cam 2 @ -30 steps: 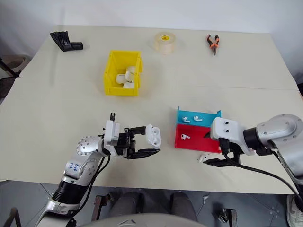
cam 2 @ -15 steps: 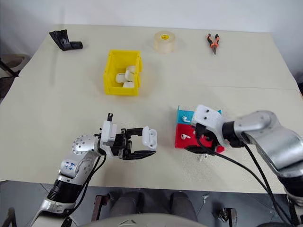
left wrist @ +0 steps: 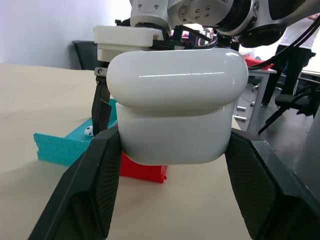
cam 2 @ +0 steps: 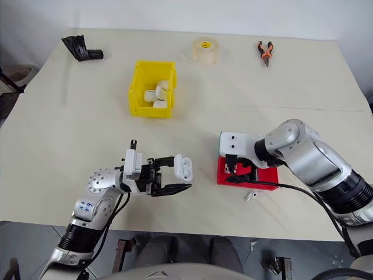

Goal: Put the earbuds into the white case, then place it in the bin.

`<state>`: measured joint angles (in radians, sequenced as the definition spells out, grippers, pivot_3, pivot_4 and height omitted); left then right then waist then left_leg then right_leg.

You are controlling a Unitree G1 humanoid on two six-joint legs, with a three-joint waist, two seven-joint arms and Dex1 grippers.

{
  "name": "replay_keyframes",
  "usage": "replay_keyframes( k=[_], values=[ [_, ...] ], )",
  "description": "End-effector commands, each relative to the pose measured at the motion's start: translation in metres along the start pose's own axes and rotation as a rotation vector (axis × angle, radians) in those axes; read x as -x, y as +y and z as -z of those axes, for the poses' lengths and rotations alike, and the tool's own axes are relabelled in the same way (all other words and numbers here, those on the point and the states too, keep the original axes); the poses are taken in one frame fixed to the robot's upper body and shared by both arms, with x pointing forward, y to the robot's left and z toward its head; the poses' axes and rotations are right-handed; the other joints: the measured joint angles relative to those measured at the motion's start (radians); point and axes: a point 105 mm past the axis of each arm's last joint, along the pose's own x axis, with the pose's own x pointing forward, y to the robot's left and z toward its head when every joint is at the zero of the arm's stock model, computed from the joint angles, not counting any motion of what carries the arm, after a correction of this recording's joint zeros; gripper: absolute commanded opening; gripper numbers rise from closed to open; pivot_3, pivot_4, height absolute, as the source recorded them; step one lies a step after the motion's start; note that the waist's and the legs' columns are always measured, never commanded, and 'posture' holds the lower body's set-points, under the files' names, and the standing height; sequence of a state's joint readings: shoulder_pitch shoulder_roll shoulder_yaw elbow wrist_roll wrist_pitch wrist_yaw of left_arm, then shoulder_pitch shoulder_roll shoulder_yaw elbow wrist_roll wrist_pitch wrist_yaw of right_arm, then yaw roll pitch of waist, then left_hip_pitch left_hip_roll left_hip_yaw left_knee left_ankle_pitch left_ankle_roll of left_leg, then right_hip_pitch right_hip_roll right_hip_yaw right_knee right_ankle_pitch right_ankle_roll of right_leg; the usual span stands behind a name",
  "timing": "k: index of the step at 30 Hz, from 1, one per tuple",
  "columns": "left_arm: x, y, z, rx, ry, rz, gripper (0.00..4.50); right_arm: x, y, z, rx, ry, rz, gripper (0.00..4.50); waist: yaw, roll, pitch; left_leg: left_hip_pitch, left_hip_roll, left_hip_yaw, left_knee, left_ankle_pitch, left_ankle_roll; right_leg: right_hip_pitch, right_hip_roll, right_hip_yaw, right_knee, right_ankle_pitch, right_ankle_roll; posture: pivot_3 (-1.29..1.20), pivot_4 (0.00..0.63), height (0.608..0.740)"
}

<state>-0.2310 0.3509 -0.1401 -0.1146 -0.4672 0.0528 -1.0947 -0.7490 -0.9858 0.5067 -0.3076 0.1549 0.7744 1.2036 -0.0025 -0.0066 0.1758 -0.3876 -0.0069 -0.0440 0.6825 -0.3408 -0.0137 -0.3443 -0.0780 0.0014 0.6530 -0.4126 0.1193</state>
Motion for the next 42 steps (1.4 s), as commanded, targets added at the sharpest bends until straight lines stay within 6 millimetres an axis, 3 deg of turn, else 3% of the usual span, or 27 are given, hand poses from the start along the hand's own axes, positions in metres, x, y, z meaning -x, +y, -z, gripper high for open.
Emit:
replay_keyframes(
  k=[1,8,14,17,19,26,42],
  values=[
    [-0.002,-0.003,-0.012,-0.053,-0.031,-0.001,2.75,0.011,-0.002,-0.010,0.069,-0.013,0.039,4.48,0.000,0.000,0.000,0.000,0.000,0.000,0.000,0.000,0.000,0.000,0.000,0.000,0.000,0.000,0.000,0.00,0.150,0.740],
    [-0.003,-0.002,-0.011,-0.054,-0.031,-0.009,2.75,0.024,-0.008,-0.012,0.072,-0.015,0.094,4.48,0.001,0.000,0.000,0.000,0.000,0.000,0.000,0.000,0.000,0.000,0.000,0.000,0.000,0.000,0.000,0.00,0.150,0.740],
    [-0.006,0.000,-0.011,-0.055,-0.039,-0.011,2.75,0.021,0.014,-0.015,0.067,-0.027,0.018,4.48,0.001,0.000,0.000,0.000,0.000,0.000,0.000,0.000,0.000,0.000,0.000,0.000,0.000,0.000,0.000,0.00,0.150,0.740],
    [-0.007,0.000,-0.012,-0.055,-0.043,-0.008,2.75,0.014,0.018,-0.009,0.058,-0.012,0.011,3.90,0.001,0.000,0.000,0.000,0.000,0.000,0.000,0.000,0.000,0.000,0.000,0.000,0.000,0.000,0.000,0.00,0.150,0.740],
    [-0.007,0.000,-0.012,-0.054,-0.044,-0.006,2.75,0.009,0.017,-0.004,0.052,0.002,0.015,3.26,0.001,0.000,0.000,0.000,0.000,0.000,0.000,0.000,0.000,0.000,0.000,0.000,0.000,0.000,0.000,0.00,0.150,0.740],
    [-0.009,0.000,-0.012,-0.054,-0.047,0.000,2.75,-0.002,0.004,0.005,0.084,0.048,0.053,3.26,0.000,0.000,0.000,0.000,0.000,0.000,0.000,0.000,0.000,0.000,0.000,0.000,0.001,0.000,0.000,0.00,0.150,0.740],
    [-0.011,-0.001,-0.013,-0.054,-0.054,-0.002,2.75,-0.010,0.003,0.004,0.139,0.076,0.032,3.26,0.000,0.000,0.000,0.000,0.000,0.000,0.000,0.000,0.000,0.000,0.000,0.000,0.001,0.000,0.000,0.00,0.150,0.740]
  ],
)
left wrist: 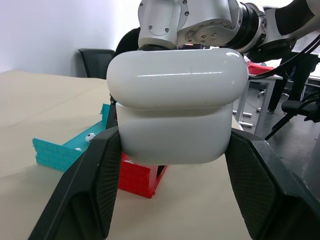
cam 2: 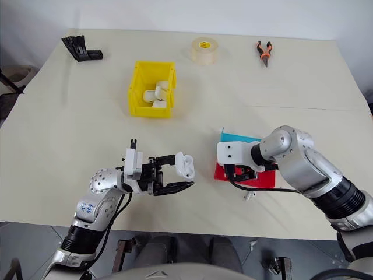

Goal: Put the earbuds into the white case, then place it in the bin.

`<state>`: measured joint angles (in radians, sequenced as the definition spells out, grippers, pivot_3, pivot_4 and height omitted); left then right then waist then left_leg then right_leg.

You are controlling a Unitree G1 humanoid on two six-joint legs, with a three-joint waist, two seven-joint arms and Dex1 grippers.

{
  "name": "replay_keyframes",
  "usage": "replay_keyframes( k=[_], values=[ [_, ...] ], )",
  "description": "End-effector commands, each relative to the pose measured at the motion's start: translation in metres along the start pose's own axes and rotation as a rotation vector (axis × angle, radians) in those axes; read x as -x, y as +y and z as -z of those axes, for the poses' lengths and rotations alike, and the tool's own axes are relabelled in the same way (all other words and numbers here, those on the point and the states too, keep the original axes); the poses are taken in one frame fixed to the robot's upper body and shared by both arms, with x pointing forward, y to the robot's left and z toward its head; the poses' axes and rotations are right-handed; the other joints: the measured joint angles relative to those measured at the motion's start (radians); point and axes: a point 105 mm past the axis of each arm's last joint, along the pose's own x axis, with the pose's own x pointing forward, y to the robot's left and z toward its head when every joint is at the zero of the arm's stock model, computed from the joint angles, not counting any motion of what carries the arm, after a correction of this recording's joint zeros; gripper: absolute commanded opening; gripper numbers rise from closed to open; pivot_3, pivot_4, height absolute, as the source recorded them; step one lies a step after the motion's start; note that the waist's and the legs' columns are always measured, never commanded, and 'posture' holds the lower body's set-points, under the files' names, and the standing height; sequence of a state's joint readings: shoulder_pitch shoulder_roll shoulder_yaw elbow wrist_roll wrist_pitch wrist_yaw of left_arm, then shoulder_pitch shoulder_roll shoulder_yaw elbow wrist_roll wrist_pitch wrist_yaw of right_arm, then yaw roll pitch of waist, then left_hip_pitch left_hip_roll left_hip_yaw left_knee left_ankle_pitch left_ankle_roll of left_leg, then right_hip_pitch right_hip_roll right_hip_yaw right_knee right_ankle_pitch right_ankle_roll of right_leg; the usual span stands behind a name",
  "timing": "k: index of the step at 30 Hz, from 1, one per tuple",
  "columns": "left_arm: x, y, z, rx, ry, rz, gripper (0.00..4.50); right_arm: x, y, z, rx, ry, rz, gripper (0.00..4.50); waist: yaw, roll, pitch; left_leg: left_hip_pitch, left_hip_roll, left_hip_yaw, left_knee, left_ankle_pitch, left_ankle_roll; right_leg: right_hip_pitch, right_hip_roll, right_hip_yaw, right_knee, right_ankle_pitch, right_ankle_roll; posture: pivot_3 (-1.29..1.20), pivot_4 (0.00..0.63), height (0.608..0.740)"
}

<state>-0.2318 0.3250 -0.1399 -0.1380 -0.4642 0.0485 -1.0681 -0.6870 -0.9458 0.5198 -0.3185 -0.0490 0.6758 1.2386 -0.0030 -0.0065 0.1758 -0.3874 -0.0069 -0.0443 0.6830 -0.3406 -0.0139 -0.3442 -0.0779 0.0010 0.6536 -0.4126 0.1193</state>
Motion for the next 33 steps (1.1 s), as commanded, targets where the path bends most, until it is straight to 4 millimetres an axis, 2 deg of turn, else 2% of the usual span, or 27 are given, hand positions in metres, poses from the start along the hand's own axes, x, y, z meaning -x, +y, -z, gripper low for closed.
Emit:
replay_keyframes(
  k=[1,12,15,19,29,33],
  values=[
    [-0.005,-0.001,-0.007,-0.033,-0.023,0.015,2.75,0.002,0.000,-0.007,0.007,-0.015,0.000,3.26,0.000,0.000,0.000,0.000,0.000,0.000,0.000,0.000,0.000,0.000,0.000,0.000,0.000,0.000,0.000,0.00,0.150,0.740],
    [-0.007,0.000,-0.007,-0.031,-0.027,0.019,2.75,-0.002,-0.004,-0.007,-0.085,0.001,0.049,3.26,-0.001,0.000,0.000,0.000,0.000,0.000,0.000,0.000,0.000,0.000,0.000,0.000,0.001,0.000,0.000,0.00,0.150,0.740],
    [-0.008,0.000,-0.008,-0.032,-0.028,0.020,2.75,-0.004,-0.001,-0.008,-0.087,0.000,0.045,2.70,0.000,0.000,0.000,0.000,0.000,0.000,0.000,0.000,-0.001,0.000,0.000,0.000,0.001,0.000,0.000,0.00,0.150,0.740],
    [-0.008,0.001,-0.008,-0.033,-0.028,0.021,2.75,-0.005,0.001,-0.008,-0.089,-0.001,0.044,1.36,0.000,0.000,0.000,0.000,0.000,0.000,0.001,0.000,-0.001,0.000,0.000,0.000,0.001,0.000,0.000,0.00,0.150,0.740],
    [-0.007,0.000,-0.008,-0.034,-0.026,0.020,2.75,-0.007,0.005,-0.008,-0.057,0.000,0.028,1.36,-0.001,0.000,0.000,0.000,0.000,0.000,0.001,0.000,-0.001,0.000,0.000,0.000,0.001,0.000,0.000,0.00,0.150,0.740],
    [-0.007,0.000,-0.008,-0.036,-0.027,0.018,2.75,-0.003,0.005,-0.003,0.026,0.022,0.009,1.36,0.000,0.000,0.000,0.000,0.000,0.000,0.001,0.000,-0.001,0.000,0.000,0.000,0.001,0.000,0.000,0.00,0.150,0.740]
  ],
)
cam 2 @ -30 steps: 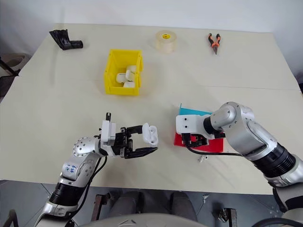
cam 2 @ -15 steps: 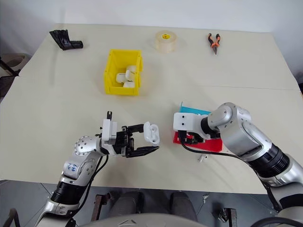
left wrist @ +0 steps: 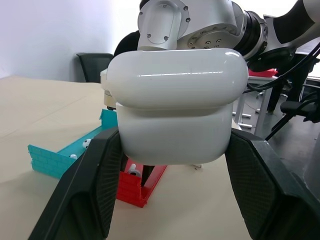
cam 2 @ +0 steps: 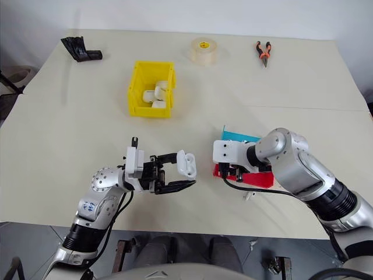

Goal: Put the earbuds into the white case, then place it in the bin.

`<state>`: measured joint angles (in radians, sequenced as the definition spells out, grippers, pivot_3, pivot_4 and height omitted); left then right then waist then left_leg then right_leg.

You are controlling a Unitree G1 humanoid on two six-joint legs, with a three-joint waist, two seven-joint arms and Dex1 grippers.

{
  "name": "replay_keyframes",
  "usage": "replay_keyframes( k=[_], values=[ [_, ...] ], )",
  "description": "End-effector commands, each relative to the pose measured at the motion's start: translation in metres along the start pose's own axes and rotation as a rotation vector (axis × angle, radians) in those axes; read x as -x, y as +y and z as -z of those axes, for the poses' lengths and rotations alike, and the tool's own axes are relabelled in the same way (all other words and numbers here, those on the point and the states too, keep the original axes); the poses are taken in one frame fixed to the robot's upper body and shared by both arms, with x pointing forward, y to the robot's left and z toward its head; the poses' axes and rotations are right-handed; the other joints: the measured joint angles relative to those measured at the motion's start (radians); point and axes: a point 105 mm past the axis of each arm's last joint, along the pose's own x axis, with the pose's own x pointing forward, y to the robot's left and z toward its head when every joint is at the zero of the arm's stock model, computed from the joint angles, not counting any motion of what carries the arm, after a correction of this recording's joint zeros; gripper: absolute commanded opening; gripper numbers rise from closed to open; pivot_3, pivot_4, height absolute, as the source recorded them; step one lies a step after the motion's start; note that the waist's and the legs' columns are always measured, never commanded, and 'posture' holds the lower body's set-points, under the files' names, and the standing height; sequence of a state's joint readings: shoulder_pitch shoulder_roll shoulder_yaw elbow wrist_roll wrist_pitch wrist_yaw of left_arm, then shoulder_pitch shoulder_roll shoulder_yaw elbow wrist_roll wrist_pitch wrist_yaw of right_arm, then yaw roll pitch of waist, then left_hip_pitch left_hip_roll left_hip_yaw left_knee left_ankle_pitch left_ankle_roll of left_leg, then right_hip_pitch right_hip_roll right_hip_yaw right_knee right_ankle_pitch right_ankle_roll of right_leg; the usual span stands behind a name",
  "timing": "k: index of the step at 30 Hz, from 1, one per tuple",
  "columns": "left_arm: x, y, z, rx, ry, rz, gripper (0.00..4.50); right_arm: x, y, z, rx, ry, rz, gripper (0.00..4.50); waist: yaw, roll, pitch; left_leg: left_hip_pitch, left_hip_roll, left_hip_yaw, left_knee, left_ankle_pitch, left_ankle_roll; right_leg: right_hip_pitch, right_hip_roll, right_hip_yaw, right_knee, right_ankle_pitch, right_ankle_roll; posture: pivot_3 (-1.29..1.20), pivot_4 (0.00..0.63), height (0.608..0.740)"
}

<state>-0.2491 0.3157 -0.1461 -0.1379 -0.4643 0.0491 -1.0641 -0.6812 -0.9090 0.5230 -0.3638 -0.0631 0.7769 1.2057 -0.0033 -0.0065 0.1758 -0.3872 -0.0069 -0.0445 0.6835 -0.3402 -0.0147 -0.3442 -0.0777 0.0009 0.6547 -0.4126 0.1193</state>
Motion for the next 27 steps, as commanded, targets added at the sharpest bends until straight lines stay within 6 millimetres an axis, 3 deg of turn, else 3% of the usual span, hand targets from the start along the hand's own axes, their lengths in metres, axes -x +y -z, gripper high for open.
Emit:
replay_keyframes(
  k=[1,16,20,27],
  values=[
    [-0.0025,-0.0014,-0.0051,-0.026,-0.016,0.009,2.75,0.0032,0.0001,0.0065,0.095,0.039,-0.007,1.36,0.000,0.000,0.000,0.000,0.000,0.000,0.000,0.000,0.000,0.000,0.000,0.000,0.000,0.000,0.000,0.00,0.150,0.740],
    [-0.0022,-0.0015,-0.0050,-0.029,-0.018,-0.009,2.75,0.0002,-0.0026,0.0110,0.168,0.048,-0.037,1.36,0.000,0.000,0.000,0.000,0.000,0.000,0.001,0.000,0.000,0.001,0.000,0.000,0.000,0.000,0.000,0.00,0.150,0.740],
    [-0.0022,-0.0010,-0.0053,-0.030,-0.018,-0.014,2.75,-0.0010,-0.0013,0.0112,0.167,0.045,-0.045,0.46,0.000,0.000,0.000,0.000,0.000,0.000,0.001,0.000,0.000,0.001,0.000,0.000,0.000,0.000,0.000,0.00,0.150,0.740],
    [-0.0024,-0.0012,-0.0055,-0.028,-0.018,-0.012,2.75,-0.0035,0.0006,0.0086,0.155,0.030,-0.036,0.38,-0.001,0.000,0.000,0.001,0.000,0.000,0.001,0.000,0.000,0.001,0.000,0.000,0.000,0.000,0.000,0.00,0.150,0.740]
  ],
)
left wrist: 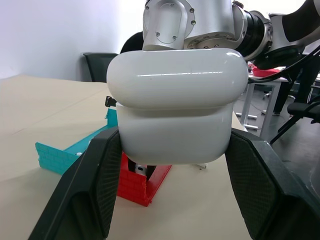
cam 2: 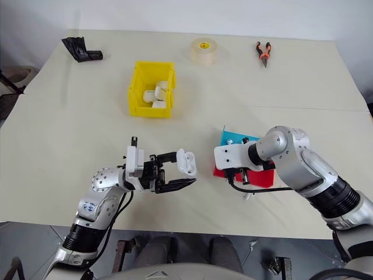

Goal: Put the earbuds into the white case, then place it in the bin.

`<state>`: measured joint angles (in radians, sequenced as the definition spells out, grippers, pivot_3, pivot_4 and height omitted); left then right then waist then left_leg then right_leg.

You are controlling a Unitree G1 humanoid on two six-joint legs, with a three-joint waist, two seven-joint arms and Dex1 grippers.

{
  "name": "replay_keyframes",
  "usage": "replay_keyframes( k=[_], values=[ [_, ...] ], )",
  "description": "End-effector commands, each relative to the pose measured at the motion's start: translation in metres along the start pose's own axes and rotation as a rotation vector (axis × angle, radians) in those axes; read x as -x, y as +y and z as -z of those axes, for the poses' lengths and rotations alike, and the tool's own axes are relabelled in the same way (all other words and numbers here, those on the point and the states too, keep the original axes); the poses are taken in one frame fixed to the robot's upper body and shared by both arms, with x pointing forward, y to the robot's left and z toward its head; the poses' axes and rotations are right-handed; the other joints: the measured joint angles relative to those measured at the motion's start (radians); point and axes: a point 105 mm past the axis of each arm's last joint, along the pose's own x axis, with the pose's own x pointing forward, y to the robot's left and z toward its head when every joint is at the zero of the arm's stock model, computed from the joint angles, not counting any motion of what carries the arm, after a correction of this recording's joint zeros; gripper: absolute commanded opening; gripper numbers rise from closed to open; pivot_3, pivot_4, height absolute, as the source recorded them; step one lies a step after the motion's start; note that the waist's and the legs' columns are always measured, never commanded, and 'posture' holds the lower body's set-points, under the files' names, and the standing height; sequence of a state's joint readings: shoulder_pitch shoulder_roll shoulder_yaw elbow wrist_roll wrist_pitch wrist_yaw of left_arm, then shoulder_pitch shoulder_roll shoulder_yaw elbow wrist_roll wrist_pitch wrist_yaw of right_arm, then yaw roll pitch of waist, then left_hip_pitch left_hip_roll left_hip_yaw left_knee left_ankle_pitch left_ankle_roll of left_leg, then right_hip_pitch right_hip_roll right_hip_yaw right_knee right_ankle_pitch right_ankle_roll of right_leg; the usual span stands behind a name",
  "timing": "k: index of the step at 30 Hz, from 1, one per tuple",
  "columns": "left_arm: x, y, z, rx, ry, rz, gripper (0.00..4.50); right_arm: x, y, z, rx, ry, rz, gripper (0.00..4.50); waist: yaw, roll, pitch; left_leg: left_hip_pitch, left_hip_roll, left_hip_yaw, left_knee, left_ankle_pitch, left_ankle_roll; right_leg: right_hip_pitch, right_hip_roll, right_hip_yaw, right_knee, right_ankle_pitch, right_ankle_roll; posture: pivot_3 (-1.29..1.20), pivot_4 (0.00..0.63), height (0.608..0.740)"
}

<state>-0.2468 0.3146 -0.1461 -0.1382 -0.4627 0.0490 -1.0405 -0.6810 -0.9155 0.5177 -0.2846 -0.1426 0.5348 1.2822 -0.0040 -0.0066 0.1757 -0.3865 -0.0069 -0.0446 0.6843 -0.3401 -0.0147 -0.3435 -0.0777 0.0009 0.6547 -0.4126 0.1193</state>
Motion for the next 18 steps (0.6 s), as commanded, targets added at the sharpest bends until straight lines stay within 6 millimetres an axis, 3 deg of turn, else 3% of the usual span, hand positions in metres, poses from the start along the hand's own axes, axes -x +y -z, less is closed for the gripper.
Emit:
replay_keyframes(
  k=[1,5,8,14,18],
  values=[
    [-0.002,-0.003,-0.006,-0.029,-0.019,0.013,2.75,-0.004,0.005,0.004,-0.021,0.012,-0.008,0.38,0.000,0.000,0.000,0.000,0.000,0.000,0.000,0.000,0.000,0.000,0.000,0.000,0.000,0.000,0.000,0.00,0.150,0.740],
    [-0.001,-0.004,-0.006,-0.026,-0.016,0.019,2.75,-0.001,0.004,0.005,-0.039,0.010,0.009,0.38,0.001,0.000,0.000,0.000,0.000,0.000,0.000,0.000,0.000,0.000,0.000,0.000,0.000,0.000,0.000,0.00,0.150,0.740],
    [-0.001,-0.004,-0.005,-0.017,-0.006,0.045,2.75,0.017,-0.005,0.004,-0.109,-0.043,0.075,0.38,0.001,0.000,0.000,0.000,0.000,0.000,0.000,0.000,0.000,0.000,0.000,0.000,0.000,0.000,0.000,0.00,0.150,0.740],
    [0.004,-0.002,-0.005,0.010,0.003,0.106,2.75,0.052,-0.009,-0.014,-0.242,-0.297,0.141,0.38,0.003,0.000,0.000,-0.001,0.000,0.000,0.000,0.000,0.000,0.000,0.000,-0.001,0.000,0.000,0.000,0.00,0.150,0.740],
    [0.004,0.003,-0.008,0.025,0.001,0.126,2.75,0.064,-0.007,-0.025,-0.350,-0.489,0.206,0.38,0.003,0.000,0.000,-0.001,0.000,-0.001,0.000,0.000,0.000,0.001,0.000,-0.001,0.000,0.000,0.000,0.00,0.150,0.740]
  ],
)
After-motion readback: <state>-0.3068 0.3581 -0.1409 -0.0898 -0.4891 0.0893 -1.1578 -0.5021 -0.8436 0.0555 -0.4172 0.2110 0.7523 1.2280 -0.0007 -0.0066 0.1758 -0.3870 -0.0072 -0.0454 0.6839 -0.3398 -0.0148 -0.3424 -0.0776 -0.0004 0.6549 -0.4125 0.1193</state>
